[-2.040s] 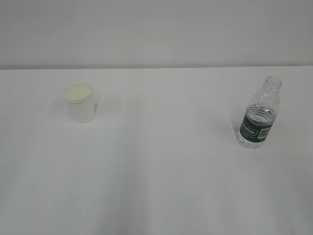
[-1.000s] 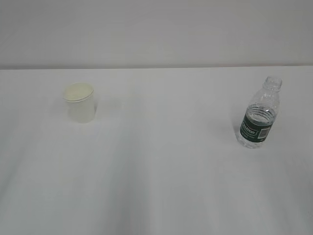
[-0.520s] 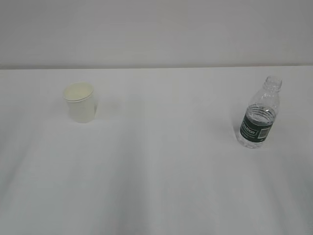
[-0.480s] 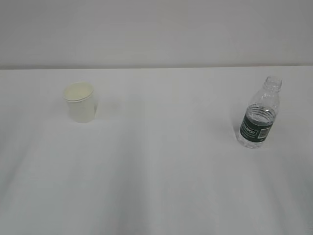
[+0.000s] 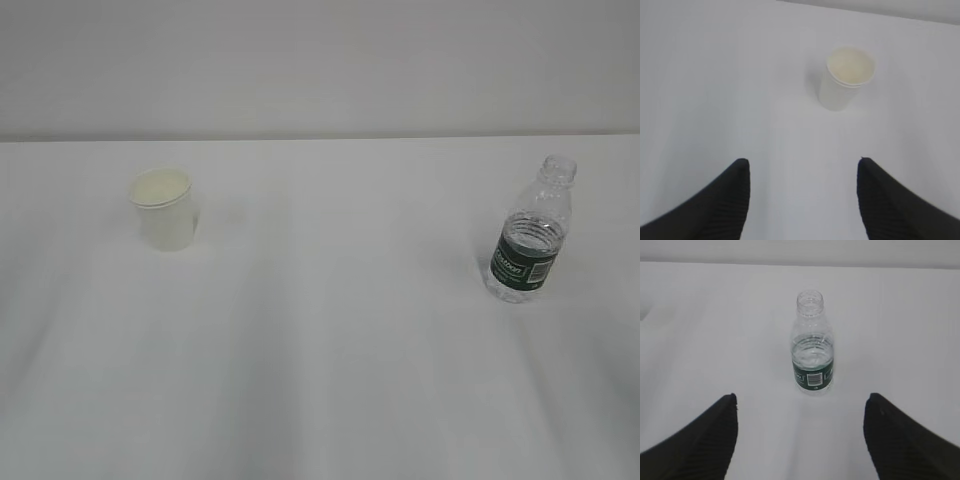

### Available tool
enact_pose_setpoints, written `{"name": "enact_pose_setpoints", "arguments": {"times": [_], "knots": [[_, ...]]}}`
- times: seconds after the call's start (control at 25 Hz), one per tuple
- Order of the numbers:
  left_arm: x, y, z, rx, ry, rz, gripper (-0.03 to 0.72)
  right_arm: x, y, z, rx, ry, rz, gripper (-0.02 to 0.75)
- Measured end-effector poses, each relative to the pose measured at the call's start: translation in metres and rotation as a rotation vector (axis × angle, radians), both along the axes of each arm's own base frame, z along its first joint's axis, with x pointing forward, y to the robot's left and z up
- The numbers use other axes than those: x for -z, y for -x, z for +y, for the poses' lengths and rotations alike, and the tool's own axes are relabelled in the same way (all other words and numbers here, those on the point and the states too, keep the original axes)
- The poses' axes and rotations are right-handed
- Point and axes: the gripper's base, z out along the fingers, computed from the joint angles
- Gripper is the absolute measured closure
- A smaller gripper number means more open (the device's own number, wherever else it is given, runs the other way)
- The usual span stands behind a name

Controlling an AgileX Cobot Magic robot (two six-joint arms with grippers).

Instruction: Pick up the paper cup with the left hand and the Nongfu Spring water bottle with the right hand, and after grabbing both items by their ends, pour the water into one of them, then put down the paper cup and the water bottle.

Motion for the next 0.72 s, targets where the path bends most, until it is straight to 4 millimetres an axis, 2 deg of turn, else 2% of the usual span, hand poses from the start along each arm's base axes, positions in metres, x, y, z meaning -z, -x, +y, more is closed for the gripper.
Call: {"name": "enact_pose_setpoints", "arguments": {"times": [0.36,0.72], "knots": [[0.007,-0.017,-0.031,0.128,-0.03,-0.061,0.204,0.019,-0.007,0.0,0.007,-0.013,-0.06,0.15],[0.035,-0.04,-0.034,0.113,-0.073,-0.037,0.204,0.021,-0.01,-0.001,0.025,-0.007,-0.09,0.15]]}}
